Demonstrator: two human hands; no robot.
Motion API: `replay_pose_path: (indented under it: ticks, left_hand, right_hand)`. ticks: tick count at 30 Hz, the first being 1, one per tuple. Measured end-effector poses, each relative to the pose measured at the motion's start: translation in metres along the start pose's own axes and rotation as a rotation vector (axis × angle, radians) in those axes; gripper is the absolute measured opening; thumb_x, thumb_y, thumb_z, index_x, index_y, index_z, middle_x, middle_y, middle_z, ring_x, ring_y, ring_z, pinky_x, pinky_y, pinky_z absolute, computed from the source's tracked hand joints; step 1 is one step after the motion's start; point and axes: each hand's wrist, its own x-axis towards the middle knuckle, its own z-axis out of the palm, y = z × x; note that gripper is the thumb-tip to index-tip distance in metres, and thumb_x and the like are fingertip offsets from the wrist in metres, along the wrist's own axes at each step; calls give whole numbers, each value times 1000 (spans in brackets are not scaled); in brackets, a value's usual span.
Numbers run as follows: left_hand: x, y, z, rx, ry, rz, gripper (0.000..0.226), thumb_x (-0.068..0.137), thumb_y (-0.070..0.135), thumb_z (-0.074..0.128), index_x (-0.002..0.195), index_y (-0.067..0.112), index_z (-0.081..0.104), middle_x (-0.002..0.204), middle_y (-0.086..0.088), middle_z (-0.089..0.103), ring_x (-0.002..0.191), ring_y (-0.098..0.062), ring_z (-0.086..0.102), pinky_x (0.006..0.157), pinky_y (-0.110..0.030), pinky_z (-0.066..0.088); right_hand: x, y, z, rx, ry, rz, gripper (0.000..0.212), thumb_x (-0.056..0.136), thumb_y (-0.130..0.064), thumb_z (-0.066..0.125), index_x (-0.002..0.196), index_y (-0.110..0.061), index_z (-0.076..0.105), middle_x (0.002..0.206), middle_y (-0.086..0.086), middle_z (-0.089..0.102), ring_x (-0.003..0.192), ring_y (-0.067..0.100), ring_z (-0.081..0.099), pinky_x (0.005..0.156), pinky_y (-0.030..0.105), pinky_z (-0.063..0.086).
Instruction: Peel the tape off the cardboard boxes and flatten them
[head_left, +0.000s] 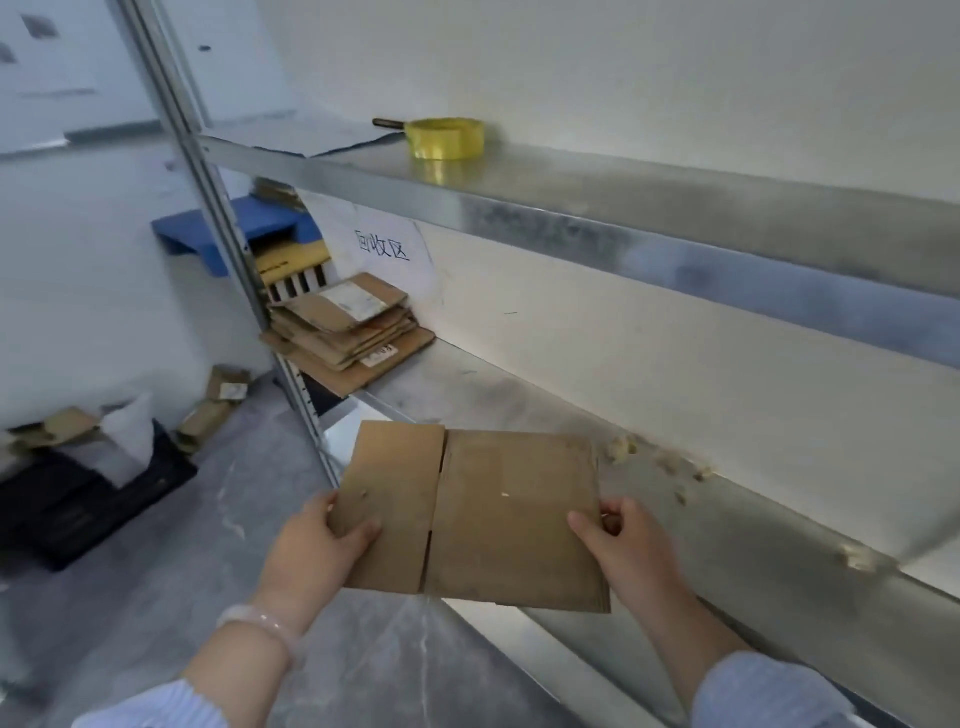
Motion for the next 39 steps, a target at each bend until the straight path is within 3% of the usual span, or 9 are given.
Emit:
replay_pose_path:
  ticks: [7,15,19,23,27,31,35,39]
  left_hand:
    - [85,-35,-53,-52,50,-35,60,80,37,75,130,14,52,110,-2,62,95,-20,61,79,-34,51]
    - [227,-35,-90,21,77,-23,74,81,46,71,142,17,41,129,-6,58,114,-24,58,87,-33,50]
    - [297,-23,-115,83,92,-20,71,82,45,70,141,16,42,130,-7,57,114,-23,57,92,-33,48]
    - [366,-16,-137,141,64,11,72,83,49,67,143,20,40,131,-5,56,114,-23,56,94,-34,48]
    - [424,-12,-147,221,26,53,75,83,54,63,146,24,35,133,-4,55,115,-23,56,98,-39,47]
    - [492,-5,-152,317,-25,185,68,84,57,59,141,24,41,127,-4,57,112,-25,56,97,-42,49]
    - [543,6,-150,438,-70,293,73,89,56,52,149,24,24,132,-4,51,118,-27,51,97,-42,47]
    - [575,5,-147,496,-97,367,69,93,54,45,149,26,18,125,-5,52,109,-29,53,88,-44,52]
  right_hand:
    - [58,-57,88,-18,-47,-25,32,80,-40,76,100,-18,63,88,-6,67,80,10,63,63,26,45]
    - [161,-117,173,86,-75,-14,28,77,-37,79,93,-22,60,89,0,67,82,18,65,78,42,54]
    - [210,-158,206,108,-123,-9,34,81,-35,77,100,-14,59,95,4,66,84,17,63,66,31,49]
    - [249,-191,233,44,-77,-54,33,81,-39,75,100,-17,60,93,-3,66,82,11,62,61,24,43]
    - [277,-209,261,-10,-53,-2,37,82,-46,73,103,-19,58,96,-4,65,85,13,61,67,28,46]
    - [303,-219,293,-26,18,80,45,82,-51,70,109,-15,63,97,-3,67,87,16,62,65,28,45]
    - [310,-231,320,-32,132,160,33,86,-44,69,103,-16,62,90,-2,62,81,17,57,67,28,41]
    - [315,-237,348,-3,212,236,32,86,-44,69,100,-15,68,92,0,69,76,15,62,66,29,49]
